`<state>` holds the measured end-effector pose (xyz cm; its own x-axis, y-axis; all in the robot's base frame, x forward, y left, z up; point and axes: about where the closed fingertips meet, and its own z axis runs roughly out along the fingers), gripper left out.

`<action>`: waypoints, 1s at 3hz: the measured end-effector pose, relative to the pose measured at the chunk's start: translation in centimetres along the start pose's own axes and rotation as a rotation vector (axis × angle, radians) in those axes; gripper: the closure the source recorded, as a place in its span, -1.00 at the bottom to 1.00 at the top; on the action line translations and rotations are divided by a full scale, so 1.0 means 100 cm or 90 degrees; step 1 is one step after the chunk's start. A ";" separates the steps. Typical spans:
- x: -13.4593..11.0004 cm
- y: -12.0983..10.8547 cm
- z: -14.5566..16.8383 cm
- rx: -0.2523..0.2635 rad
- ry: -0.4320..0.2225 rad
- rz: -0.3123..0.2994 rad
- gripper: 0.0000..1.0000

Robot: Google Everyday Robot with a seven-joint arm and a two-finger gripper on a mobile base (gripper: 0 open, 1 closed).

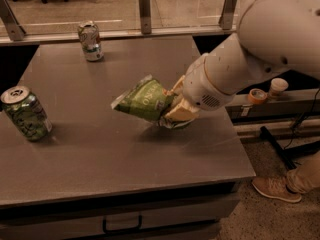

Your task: Pick green jalapeno chip bag

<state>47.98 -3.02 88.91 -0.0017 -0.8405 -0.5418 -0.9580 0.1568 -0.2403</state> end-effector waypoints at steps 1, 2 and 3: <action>-0.016 0.003 -0.023 -0.017 -0.036 -0.014 1.00; -0.028 0.006 -0.039 -0.027 -0.061 -0.011 1.00; -0.030 0.006 -0.040 -0.028 -0.063 -0.011 1.00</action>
Offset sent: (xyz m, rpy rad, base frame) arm -0.0221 0.0037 0.0655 0.1382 0.0322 0.0683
